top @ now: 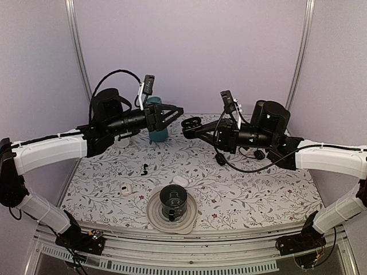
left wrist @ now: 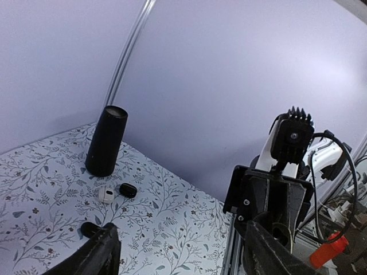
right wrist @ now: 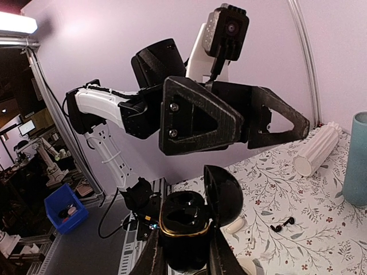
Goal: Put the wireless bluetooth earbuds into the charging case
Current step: Pick up the left earbud from the center of the board.
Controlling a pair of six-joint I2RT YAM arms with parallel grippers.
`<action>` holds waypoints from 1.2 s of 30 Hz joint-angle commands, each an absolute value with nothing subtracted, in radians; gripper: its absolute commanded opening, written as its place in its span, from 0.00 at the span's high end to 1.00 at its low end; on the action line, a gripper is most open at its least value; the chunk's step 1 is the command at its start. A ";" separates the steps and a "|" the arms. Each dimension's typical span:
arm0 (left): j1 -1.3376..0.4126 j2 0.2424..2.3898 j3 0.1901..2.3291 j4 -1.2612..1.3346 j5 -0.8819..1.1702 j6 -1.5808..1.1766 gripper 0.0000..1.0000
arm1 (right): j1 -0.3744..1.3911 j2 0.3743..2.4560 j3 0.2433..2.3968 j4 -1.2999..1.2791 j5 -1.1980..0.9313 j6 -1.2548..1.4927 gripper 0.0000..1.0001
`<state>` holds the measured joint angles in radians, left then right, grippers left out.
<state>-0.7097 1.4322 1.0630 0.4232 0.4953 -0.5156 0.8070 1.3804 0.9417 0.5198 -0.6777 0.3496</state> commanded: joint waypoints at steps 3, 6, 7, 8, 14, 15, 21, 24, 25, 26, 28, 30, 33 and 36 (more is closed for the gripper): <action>-0.691 1.349 1.028 0.316 0.308 -0.449 0.26 | 0.806 1.339 0.930 0.518 -0.586 0.338 0.97; -0.690 1.331 1.004 0.242 0.218 -0.434 0.26 | 0.797 1.339 0.926 0.515 -0.577 0.337 0.97; -0.690 1.325 0.994 0.218 0.182 -0.431 0.26 | 0.793 1.340 0.926 0.514 -0.574 0.339 0.97; -0.690 1.319 0.983 0.195 0.149 -0.426 0.26 | 0.791 1.341 0.926 0.512 -0.576 0.340 0.97; -0.690 1.321 0.930 0.058 0.004 -0.420 0.28 | 0.779 1.335 0.917 0.499 -0.566 0.341 0.97; -0.690 1.327 0.920 0.042 -0.015 -0.425 0.28 | 0.778 1.333 0.914 0.497 -0.565 0.342 0.97; -0.687 1.395 0.900 -0.043 -0.110 -0.441 0.31 | 0.774 1.333 0.907 0.486 -0.561 0.344 0.97; -0.682 1.449 0.903 -0.093 -0.134 -0.456 0.34 | 0.773 1.330 0.907 0.477 -0.560 0.343 0.97; -0.683 1.470 0.905 -0.111 -0.140 -0.458 0.36 | 0.772 1.327 0.904 0.474 -0.558 0.342 0.97; -0.683 1.487 0.906 -0.134 -0.154 -0.460 0.38 | 0.772 1.325 0.902 0.472 -0.557 0.342 0.97; -0.683 1.522 0.906 -0.158 -0.176 -0.468 0.41 | 0.770 1.322 0.898 0.469 -0.555 0.342 0.97; -0.683 1.553 0.906 -0.175 -0.200 -0.479 0.44 | 0.770 1.322 0.896 0.467 -0.557 0.341 0.97; -0.682 1.599 0.910 -0.195 -0.232 -0.487 0.49 | 0.770 1.326 0.896 0.465 -0.560 0.341 0.97; -0.680 1.650 0.933 -0.214 -0.256 -0.491 0.53 | 0.769 1.326 0.896 0.463 -0.562 0.339 0.97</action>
